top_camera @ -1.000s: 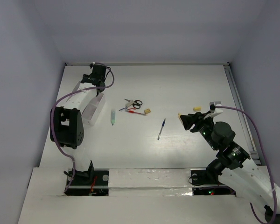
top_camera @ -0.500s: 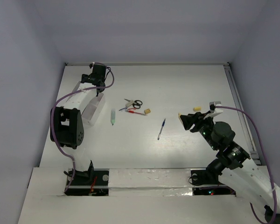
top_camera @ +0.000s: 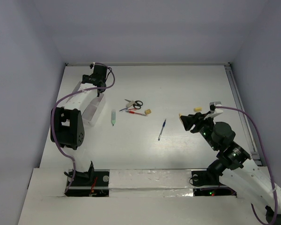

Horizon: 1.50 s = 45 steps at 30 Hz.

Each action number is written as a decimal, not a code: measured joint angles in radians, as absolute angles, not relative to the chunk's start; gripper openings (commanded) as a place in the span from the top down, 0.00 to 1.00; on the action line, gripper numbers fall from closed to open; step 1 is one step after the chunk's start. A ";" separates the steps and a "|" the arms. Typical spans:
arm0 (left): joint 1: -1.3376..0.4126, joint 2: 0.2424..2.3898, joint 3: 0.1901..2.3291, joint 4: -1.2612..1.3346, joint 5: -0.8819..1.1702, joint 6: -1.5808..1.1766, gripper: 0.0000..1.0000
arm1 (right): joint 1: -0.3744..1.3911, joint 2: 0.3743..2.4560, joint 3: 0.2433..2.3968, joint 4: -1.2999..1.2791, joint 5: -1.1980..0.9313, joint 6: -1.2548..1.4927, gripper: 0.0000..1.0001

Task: Sort the stationery into containers
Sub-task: Place the stationery in the storage box, then pick up the scissors from the center of the board.

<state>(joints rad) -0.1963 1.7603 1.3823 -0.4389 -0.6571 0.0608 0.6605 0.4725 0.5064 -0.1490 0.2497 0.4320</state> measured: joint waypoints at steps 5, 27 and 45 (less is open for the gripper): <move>-0.196 1.760 1.382 -0.438 -0.643 0.054 0.56 | 0.661 0.473 0.506 -0.149 0.245 0.432 0.45; -0.297 1.573 1.394 -0.352 -0.381 -0.052 0.38 | 0.661 0.684 0.509 -0.099 0.113 0.395 0.46; -0.446 0.853 0.834 -0.131 0.009 -0.269 0.02 | 0.675 1.522 1.025 -0.120 -0.035 0.317 0.64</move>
